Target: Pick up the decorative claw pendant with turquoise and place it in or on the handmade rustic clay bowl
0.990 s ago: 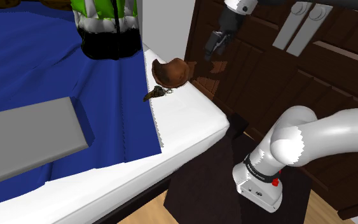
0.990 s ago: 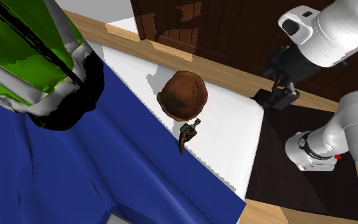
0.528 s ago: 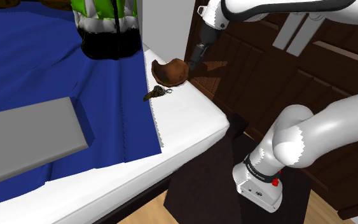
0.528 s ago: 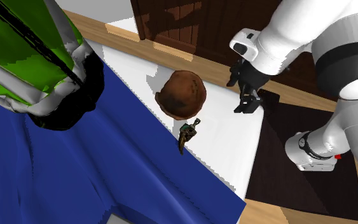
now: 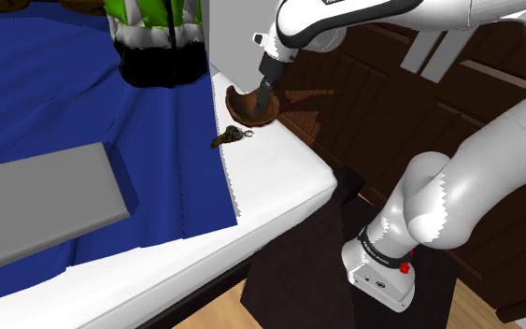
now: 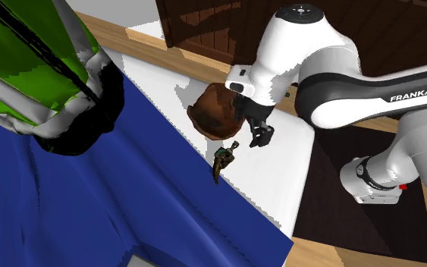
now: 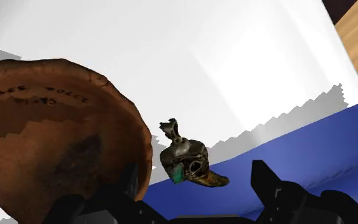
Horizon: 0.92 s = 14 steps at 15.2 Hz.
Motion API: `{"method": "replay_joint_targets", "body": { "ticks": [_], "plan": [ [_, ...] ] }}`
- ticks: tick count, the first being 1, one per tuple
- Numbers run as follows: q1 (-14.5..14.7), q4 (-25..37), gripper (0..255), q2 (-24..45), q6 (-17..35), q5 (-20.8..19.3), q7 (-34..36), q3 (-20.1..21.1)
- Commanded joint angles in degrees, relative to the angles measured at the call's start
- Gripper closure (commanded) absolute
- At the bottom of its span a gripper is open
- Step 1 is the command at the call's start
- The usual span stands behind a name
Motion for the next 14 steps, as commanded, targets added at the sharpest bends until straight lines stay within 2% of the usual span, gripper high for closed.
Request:
{"method": "replay_joint_targets", "body": {
  "ticks": [1, 5, 14],
  "plan": [
    [1.38, 2.09, 0, 4.64, 1.18, 3.01, -6.40, -1.11],
    [3.09, 7.31, 0, 13.82, 1.86, 9.18, -17.83, -1.44],
    [3.47, 5.69, 0, 17.84, 6.96, 12.11, -20.29, -0.40]
  ]
}}
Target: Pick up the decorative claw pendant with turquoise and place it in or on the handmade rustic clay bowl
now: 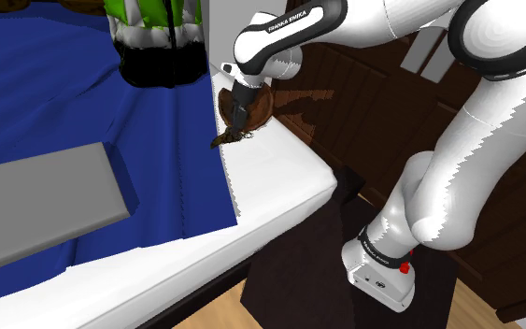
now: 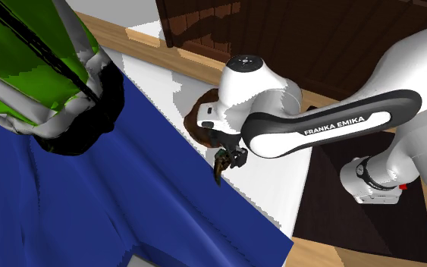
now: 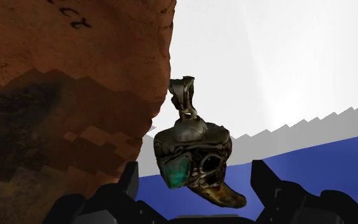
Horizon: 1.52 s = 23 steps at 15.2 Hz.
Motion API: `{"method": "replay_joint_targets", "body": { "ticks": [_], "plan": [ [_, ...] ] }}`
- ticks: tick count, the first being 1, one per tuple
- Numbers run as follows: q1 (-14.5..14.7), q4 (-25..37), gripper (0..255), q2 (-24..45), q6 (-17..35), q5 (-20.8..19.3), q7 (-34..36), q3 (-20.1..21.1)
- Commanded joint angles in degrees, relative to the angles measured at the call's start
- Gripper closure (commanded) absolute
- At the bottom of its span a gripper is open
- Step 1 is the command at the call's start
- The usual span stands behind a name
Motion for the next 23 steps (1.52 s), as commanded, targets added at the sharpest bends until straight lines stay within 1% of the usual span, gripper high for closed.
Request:
{"method": "replay_joint_targets", "body": {
  "ticks": [1, 7, 8, 17, 23],
  "plan": [
    [-0.26, -0.38, 0, 0.57, 0.45, 0.08, -0.19, -0.24],
    [-0.37, -0.38, 0, 0.58, 0.45, 0.08, -0.18, -0.13],
    [-0.35, -0.32, 255, 0.50, 0.33, 0.00, -0.08, -0.13],
    [-0.39, -0.39, 255, 0.57, 0.45, 0.07, -0.18, -0.11],
    [-0.46, 1.49, 255, -1.93, -3.51, -1.90, 1.92, -0.23]
  ]
}}
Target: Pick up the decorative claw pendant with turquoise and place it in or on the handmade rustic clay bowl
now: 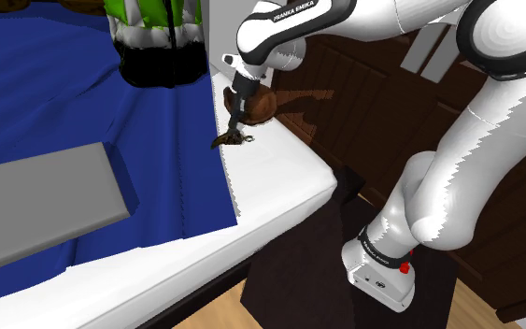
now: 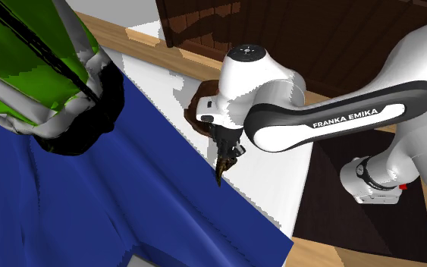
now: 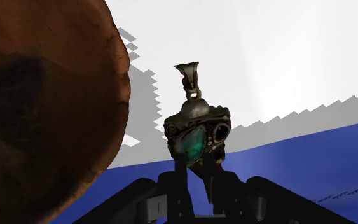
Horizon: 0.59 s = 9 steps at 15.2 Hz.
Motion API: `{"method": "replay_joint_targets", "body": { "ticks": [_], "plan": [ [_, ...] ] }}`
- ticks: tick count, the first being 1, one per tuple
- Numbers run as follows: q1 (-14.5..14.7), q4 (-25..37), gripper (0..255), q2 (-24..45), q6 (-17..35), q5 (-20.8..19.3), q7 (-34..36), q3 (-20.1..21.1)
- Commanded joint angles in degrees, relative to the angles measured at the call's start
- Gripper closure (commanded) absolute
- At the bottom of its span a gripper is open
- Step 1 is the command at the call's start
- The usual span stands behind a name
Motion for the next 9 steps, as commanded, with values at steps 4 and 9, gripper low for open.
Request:
{"method": "replay_joint_targets", "body": {
  "ticks": [4, 9],
  "plan": [
    [-0.06, 0.78, 255, -0.92, -2.01, -0.95, 1.00, -0.12],
    [0.31, -5.45, 0, -3.47, 2.50, -3.10, 21.74, 0.18]
  ]
}}
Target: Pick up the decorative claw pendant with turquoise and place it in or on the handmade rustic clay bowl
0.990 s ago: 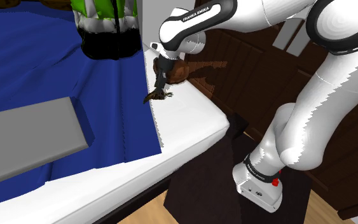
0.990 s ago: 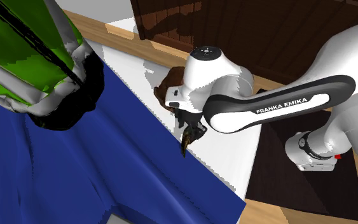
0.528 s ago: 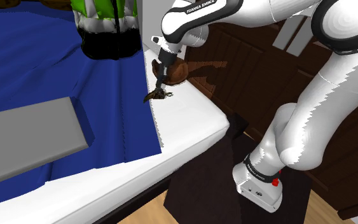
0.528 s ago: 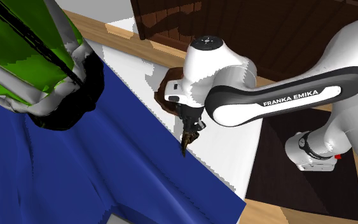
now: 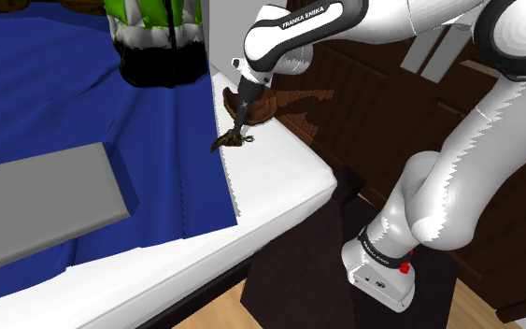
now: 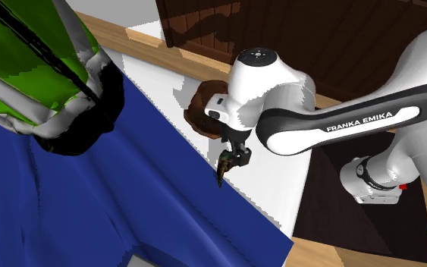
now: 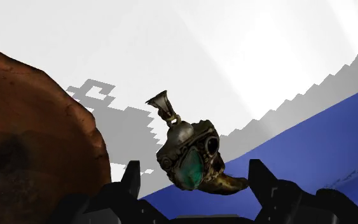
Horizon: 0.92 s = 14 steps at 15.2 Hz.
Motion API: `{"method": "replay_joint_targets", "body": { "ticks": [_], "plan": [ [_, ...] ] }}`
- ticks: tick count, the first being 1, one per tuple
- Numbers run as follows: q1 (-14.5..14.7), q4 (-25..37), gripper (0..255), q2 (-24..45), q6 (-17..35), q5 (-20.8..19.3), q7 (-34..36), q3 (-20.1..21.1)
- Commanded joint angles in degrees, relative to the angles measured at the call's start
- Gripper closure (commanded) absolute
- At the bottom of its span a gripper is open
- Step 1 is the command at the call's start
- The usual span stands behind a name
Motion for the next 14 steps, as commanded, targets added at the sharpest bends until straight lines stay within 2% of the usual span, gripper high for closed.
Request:
{"method": "replay_joint_targets", "body": {
  "ticks": [1, 6, 14],
  "plan": [
    [0.16, -1.16, 0, 0.31, 1.54, 0.18, 2.71, 0.21],
    [0.60, -2.46, 0, 3.10, 5.42, 2.20, 1.39, 0.66],
    [0.52, -2.46, 0, 3.10, 5.42, 2.20, 1.40, 0.73]
  ]
}}
